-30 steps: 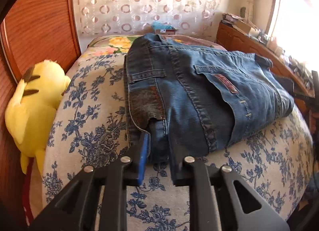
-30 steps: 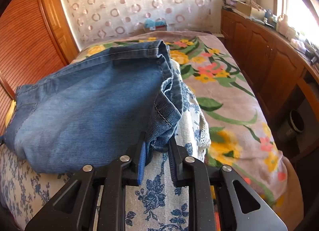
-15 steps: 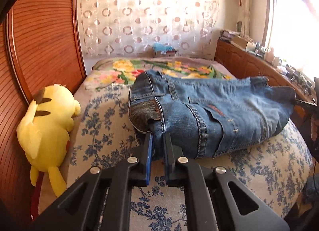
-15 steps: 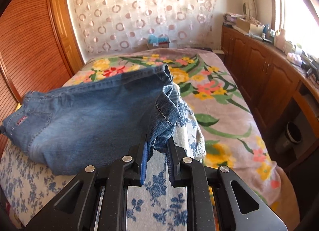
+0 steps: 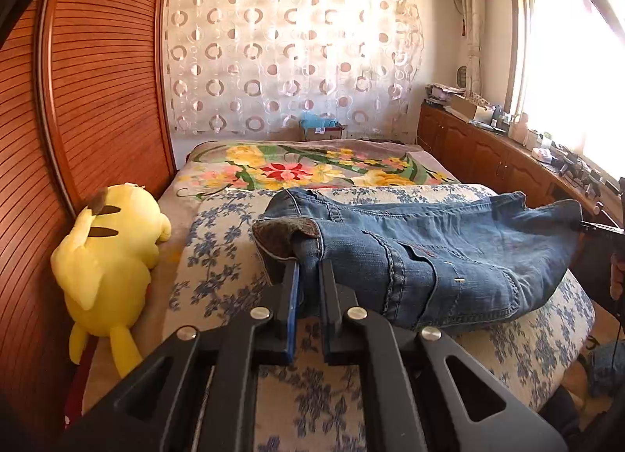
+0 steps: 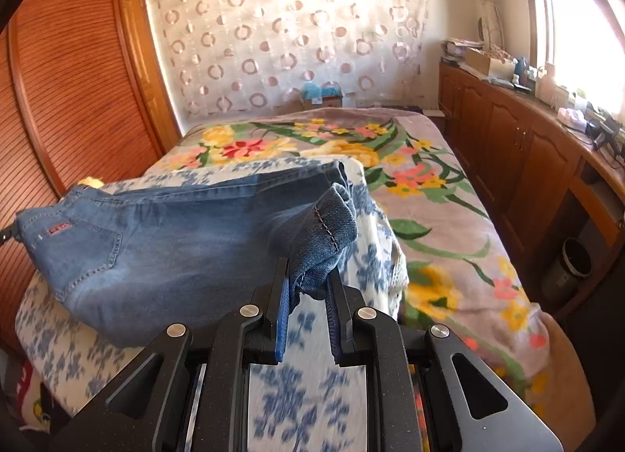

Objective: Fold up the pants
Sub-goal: 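Lift the gripped jeans edge with both grippers to fold again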

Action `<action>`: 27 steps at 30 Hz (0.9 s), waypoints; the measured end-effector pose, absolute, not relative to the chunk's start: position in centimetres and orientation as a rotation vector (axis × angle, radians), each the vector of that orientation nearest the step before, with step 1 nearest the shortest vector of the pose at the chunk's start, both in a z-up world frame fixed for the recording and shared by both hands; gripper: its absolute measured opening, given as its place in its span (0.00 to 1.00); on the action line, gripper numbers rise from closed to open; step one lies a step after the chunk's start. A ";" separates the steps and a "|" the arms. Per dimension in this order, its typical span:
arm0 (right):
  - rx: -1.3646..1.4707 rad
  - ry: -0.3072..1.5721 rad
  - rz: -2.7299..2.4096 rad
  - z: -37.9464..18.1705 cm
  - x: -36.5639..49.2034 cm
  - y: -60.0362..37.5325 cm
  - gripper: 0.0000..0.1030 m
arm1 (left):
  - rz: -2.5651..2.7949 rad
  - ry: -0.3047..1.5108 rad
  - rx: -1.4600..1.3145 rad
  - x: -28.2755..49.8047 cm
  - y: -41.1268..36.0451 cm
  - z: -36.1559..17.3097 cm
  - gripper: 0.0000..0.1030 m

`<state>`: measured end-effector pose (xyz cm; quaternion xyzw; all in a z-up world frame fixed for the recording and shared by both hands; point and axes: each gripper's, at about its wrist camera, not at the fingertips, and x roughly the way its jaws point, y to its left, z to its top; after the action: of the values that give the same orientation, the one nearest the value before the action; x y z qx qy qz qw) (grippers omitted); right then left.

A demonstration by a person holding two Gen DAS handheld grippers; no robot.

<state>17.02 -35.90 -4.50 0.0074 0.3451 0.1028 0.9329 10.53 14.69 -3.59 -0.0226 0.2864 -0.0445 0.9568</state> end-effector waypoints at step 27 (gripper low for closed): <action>-0.001 0.775 0.239 -7.3 7.8 -36.1 0.20 | -0.062 0.689 -0.048 4.2 16.1 -7.4 0.15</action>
<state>7.84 -36.07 -7.30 -0.0007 0.3771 0.1162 0.9189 4.23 16.12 -7.40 -0.0234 0.3374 -0.0304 0.9406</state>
